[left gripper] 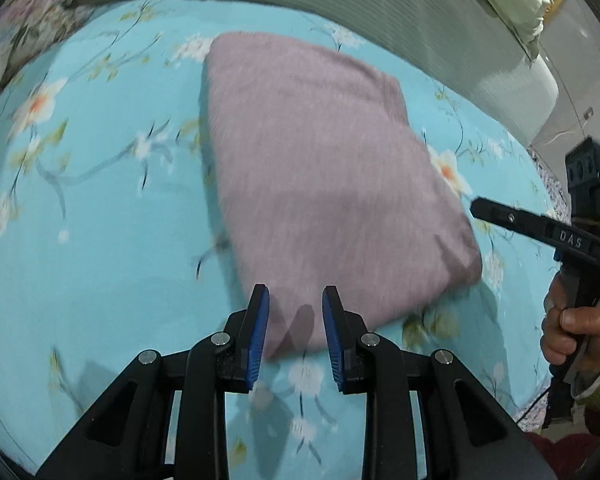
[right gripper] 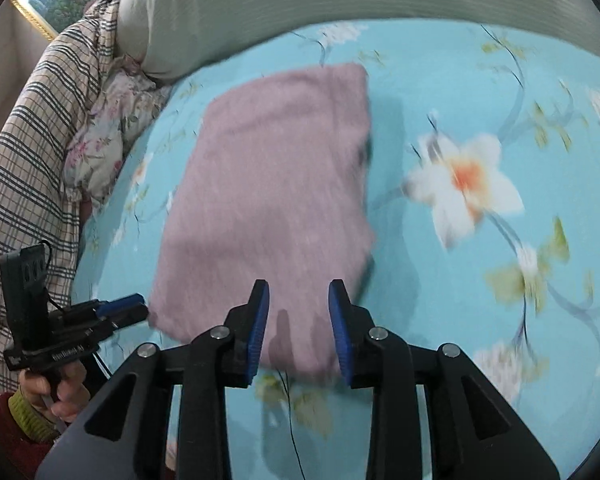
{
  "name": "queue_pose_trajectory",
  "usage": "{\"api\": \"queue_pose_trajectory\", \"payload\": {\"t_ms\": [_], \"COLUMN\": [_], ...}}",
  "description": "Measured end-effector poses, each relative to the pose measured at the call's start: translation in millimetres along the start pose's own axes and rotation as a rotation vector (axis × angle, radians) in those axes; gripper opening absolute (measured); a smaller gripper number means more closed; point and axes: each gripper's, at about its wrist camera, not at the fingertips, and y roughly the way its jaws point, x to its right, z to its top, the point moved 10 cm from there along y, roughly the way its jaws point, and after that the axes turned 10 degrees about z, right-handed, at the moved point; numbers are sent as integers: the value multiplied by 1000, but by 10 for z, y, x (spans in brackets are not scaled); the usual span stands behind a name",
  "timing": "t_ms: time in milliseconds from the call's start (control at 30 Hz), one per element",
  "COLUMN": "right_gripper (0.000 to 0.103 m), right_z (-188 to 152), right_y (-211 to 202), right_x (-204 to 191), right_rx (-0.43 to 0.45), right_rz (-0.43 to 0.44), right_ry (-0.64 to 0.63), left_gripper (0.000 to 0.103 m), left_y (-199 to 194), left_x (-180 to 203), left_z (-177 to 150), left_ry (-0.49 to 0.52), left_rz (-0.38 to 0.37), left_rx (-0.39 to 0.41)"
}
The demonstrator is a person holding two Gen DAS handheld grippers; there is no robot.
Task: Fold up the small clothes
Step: 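Open both grippers and straighten the folded bundle edges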
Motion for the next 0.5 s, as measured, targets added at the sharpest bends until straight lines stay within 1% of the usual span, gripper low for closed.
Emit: {"api": "queue_pose_trajectory", "payload": {"t_ms": [67,200,300,400,433,467,500], "right_gripper": [32,32,32,32,32,32,32], "right_z": [-92,-239,-306,-353,-380,-415,-434], "right_y": [-12,63,164,258,292,326,341], "right_x": [18,-44,34,183,229,283,306], "right_rx": [-5,-29,-41,-72,-84,-97,-97], "right_rz": [-5,-14,-29,-85,-99,-117,-119], "right_ry": [1,-40,-27,-5,0,8,16], "left_gripper": [28,28,28,28,27,23,23], "left_y": [-37,-89,-29,148,229,313,350], "left_x": [-16,38,119,130,118,105,110], "left_z": [-100,-165,-167,-209,-235,-258,-262], "left_ry": [-14,-22,29,55,67,79,88], "left_rz": [-8,-76,-51,-31,-14,6,15], "left_rx": [-5,-12,-10,-34,-49,-65,-66]}}
